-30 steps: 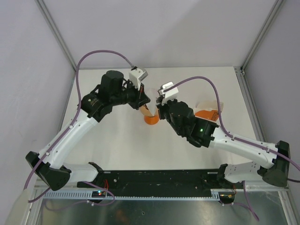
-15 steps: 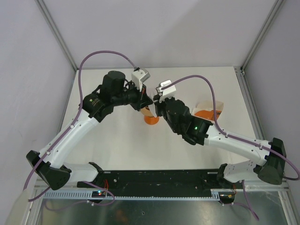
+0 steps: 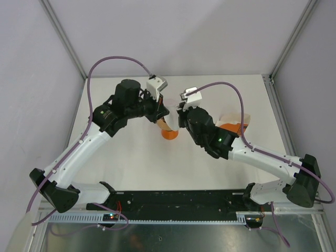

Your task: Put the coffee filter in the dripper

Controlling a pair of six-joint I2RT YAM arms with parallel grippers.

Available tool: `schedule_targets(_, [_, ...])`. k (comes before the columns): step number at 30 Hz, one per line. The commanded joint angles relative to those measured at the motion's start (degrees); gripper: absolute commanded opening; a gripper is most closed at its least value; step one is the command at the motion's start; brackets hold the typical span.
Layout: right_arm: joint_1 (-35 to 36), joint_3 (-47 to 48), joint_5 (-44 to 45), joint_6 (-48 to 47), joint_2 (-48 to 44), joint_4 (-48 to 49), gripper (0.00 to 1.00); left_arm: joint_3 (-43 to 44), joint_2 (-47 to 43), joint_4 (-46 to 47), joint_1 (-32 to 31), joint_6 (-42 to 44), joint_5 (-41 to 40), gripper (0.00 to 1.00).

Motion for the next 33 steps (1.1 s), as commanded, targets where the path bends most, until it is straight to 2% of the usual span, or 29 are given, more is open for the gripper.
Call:
schedule_targets(1, [0.4, -0.2, 6.4, 0.8, -2.7, -1.1, 0.0, 1.1, -0.2, 1.5, 0.1, 3.7, -5.0, 0.0])
schedule_targets(7, [2.5, -0.2, 11.5, -1.4, -2.5, 3.7, 0.0, 2.3, 0.5, 2.0, 0.2, 6.6, -9.9, 0.01])
schedule_targets(13, [4.0, -0.2, 12.9, -2.9, -1.2, 9.6, 0.0, 3.1, 1.1, 2.9, 0.1, 4.7, -6.5, 0.26])
schedule_targets(15, [4.3, -0.2, 12.8, -3.1, -0.9, 10.8, 0.0, 3.2, 1.3, 3.3, 0.2, 3.4, -4.8, 0.31])
schedule_targets(26, [4.7, -0.2, 13.4, -2.8, -0.6, 14.0, 0.0, 2.3, 1.7, 8.3, 1.3, -5.5, 1.4, 0.39])
schedule_targets(29, [4.4, -0.2, 13.0, -2.0, -0.6, 15.9, 0.0, 2.3, 2.1, 9.5, 1.3, -6.5, 1.0, 0.32])
schedule_targets(31, [4.2, -0.2, 12.5, -1.6, -0.8, 16.4, 0.0, 2.3, 2.2, 9.9, 1.4, -5.7, -1.8, 0.13])
schedule_targets(33, [4.0, -0.2, 12.6, -1.4, -1.1, 15.8, 0.0, 2.2, 1.8, 10.0, 1.4, -4.2, -5.3, 0.03])
